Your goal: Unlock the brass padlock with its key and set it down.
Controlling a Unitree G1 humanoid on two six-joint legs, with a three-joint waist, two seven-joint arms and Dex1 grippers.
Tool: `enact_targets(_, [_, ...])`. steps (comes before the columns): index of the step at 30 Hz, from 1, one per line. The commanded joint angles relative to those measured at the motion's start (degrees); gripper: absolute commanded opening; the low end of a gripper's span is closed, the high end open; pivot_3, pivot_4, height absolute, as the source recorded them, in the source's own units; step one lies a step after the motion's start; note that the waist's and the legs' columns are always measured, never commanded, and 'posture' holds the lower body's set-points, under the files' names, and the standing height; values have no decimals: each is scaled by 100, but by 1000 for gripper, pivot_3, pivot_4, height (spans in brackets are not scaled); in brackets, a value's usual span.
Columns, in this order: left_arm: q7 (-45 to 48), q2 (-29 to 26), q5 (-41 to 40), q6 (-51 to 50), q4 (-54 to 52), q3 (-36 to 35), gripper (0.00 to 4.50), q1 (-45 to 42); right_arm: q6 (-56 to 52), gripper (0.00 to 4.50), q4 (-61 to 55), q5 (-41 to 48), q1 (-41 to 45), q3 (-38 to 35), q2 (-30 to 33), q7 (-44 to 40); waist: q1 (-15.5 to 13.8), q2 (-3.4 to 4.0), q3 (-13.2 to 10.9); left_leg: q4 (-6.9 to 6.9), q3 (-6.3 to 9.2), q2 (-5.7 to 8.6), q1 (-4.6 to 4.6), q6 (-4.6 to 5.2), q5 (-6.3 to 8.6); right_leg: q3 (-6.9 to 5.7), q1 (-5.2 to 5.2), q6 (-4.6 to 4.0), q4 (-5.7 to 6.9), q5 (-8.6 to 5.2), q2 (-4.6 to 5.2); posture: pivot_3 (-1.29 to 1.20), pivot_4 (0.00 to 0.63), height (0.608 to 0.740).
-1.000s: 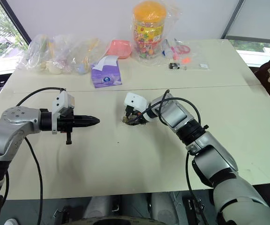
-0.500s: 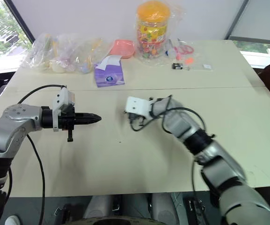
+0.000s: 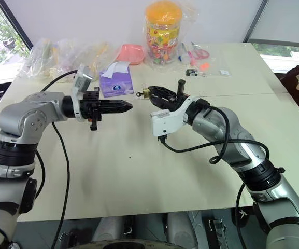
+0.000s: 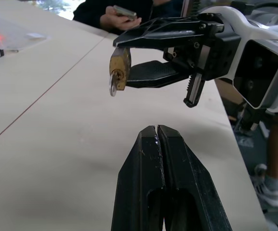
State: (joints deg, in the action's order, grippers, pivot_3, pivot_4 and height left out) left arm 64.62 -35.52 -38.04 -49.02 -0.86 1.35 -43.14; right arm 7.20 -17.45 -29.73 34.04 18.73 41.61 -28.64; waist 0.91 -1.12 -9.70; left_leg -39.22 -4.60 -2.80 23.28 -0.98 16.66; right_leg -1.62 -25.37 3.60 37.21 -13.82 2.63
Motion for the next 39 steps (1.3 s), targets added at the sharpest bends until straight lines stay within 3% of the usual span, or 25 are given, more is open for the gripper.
enact_targets(1, [19,-6,-126,-82,-1,-113,582,-127,80,654,-231,-87,11,-263,-44,-32,-12,0,0,0,0,0,1,0,0,0,0,0,-1,0,0,0,150,740])
enact_targets(3, [8,-12,-45,1,-8,-88,1263,-120,97,654,-260,-107,-5,-301,-66,-66,-18,0,0,0,-1,1,2,0,0,0,0,0,-2,0,2,0,150,740])
enact_targets(7, [-52,47,21,135,-62,-70,3042,-110,138,654,-356,-108,-76,-364,-102,-178,-30,0,0,0,-1,2,3,0,0,0,0,0,-3,0,4,0,150,740])
enact_targets(16, [-217,438,-66,135,264,-159,3042,-485,234,654,-495,9,-162,-406,-191,-488,-26,0,0,-1,0,3,2,0,0,-1,2,0,-2,0,3,0,150,740])
enact_targets(27, [-92,357,0,231,235,-106,3042,-332,228,654,-574,-13,-201,-483,-238,-615,-22,0,0,-1,0,3,1,-1,-1,0,2,0,-1,0,3,0,150,740])
enact_targets(30, [-54,322,48,279,217,-74,2261,-279,228,654,-586,-13,-198,-497,-251,-628,-23,0,0,-1,0,3,1,-1,-1,0,2,0,-1,0,3,0,150,740])
enact_targets(35, [-43,370,116,387,241,-30,20,-240,236,654,-605,-19,-174,-518,-293,-663,-28,0,0,-1,-1,3,1,-1,-1,-1,3,0,-1,0,4,0,150,740])
enact_targets(39, [-94,457,56,361,298,-102,20,-301,223,654,-642,-20,-186,-521,-304,-705,-26,0,0,-2,-1,4,1,-1,-1,-1,3,0,-1,0,4,0,150,740])
